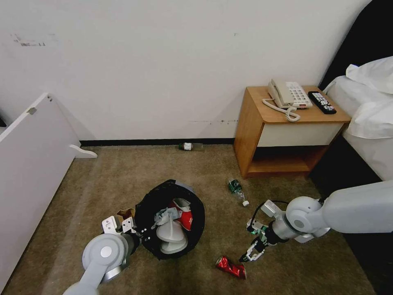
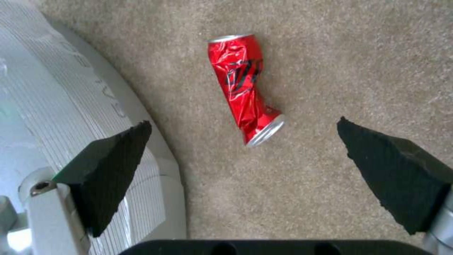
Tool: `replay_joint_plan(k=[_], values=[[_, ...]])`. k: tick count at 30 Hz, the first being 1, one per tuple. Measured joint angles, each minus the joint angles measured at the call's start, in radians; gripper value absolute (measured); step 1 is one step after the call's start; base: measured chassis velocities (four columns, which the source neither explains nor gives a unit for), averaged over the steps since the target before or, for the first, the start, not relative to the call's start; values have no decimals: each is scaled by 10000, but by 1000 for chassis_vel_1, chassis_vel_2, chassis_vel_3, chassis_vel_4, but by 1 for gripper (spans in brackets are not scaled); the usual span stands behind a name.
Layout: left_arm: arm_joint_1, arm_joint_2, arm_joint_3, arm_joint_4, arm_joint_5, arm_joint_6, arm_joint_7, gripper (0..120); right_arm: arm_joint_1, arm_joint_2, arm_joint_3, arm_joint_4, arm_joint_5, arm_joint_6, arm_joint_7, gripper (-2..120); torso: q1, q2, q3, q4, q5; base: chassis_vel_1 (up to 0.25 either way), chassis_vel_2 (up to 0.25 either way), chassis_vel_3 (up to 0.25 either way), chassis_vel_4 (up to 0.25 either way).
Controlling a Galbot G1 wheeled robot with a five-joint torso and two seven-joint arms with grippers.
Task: Pick up the trash bin and place the garbage on the floor into it.
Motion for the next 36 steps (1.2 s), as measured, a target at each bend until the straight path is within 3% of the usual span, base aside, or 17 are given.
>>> replay_joint_plan(k=[17,36], values=[[-31,211,-350,-125,-212,-1,-148,0,-447,-351,12,-108,-470,54,-23,100,0,0,0,1,0,0,0,0,0],[-122,156,-593,-59,-296,-1,27,0,-1176,-1315,149,-1096,-941,204,-56,100,0,-1,0,1,0,0,0,0,0]])
